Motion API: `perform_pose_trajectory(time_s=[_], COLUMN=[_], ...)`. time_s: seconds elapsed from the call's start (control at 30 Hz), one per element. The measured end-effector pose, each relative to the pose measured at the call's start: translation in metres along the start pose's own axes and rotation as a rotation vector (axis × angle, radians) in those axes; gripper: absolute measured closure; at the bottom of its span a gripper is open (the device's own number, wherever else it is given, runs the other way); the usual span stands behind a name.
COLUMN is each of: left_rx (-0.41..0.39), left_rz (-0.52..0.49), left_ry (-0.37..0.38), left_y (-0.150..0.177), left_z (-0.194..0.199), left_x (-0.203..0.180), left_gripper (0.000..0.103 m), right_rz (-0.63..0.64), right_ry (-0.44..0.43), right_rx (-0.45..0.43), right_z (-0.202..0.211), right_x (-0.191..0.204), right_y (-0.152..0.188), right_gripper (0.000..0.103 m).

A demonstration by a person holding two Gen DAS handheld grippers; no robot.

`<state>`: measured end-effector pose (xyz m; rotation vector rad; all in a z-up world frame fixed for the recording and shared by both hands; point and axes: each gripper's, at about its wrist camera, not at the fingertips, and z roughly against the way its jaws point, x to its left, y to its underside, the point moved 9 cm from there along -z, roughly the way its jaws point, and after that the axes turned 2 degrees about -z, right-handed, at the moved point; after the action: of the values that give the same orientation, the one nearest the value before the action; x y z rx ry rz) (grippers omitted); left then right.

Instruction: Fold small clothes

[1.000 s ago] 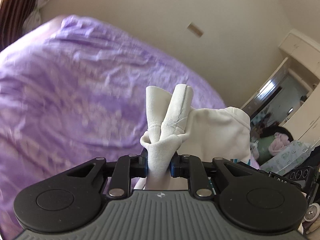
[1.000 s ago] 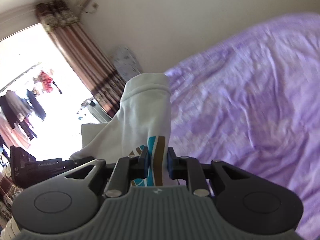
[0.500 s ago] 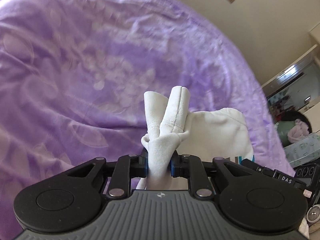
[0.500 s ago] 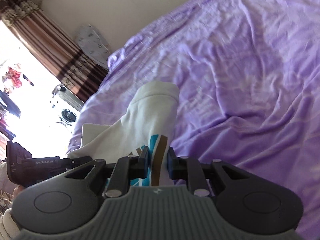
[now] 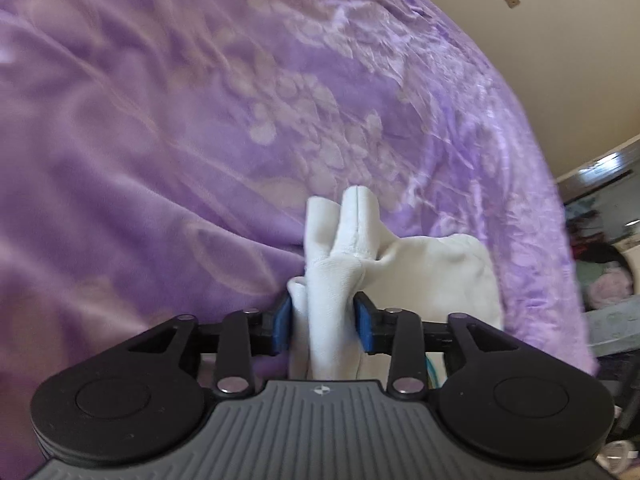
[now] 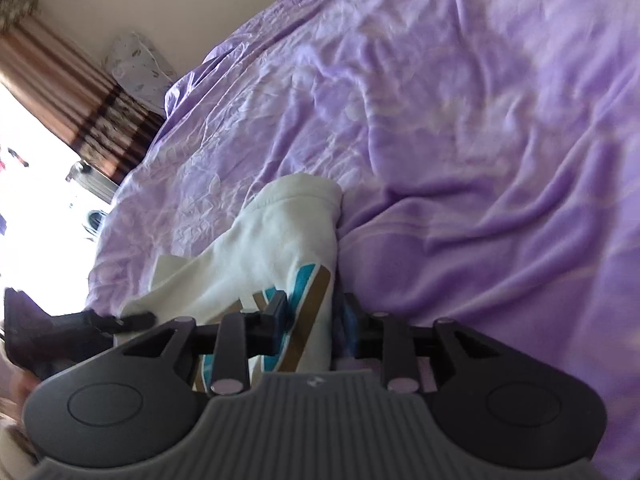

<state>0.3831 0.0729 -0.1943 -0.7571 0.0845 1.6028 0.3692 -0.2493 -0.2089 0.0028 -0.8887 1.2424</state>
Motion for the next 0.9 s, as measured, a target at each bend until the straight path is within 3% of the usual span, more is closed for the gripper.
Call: perform_pose_trajectory(time_s=[0.1,0.3,0.47,0.6,0.7,0.9], left_rx=[-0.053,-0.116,-0.083,-0.054,-0.04,0.012], left_rz=[-0.08,-0.188,-0.278,-0.363,-0.425,-0.441], left_ry=[-0.097,-0.189,-0.167,-0.183,-0.206,-0.257], left_y=[0.007,0.043,0.087,0.123,0.145,0.171], left_z=[0.025,0.074,0.099,0.106,0.103,0.082], left_x=[-0.012,-0.036,-0.057,-0.066,-0.068,-0.053], left_gripper=[0.054,0.054,0.054,0.056,0.063,0.073], right_rz=[0.085,0.195,0.325,0.396,0.433,0.422], right_ry=[0.081,0.086,0.09,0.107,0.159,0.229], right_rx=[-0.029,-0.043,-0.033,-0.007,0.005,0.026], right_z=[0.03,0.085,0.116,0.125,0.125,0.117], right_x=[0.011,0.039,0.067,0.08,0.077,0.053], right_y=[0.007,0.046,0.09,0.127,0.152,0.175], right_gripper=[0.078,0.083,0.094,0.094,0.094,0.095])
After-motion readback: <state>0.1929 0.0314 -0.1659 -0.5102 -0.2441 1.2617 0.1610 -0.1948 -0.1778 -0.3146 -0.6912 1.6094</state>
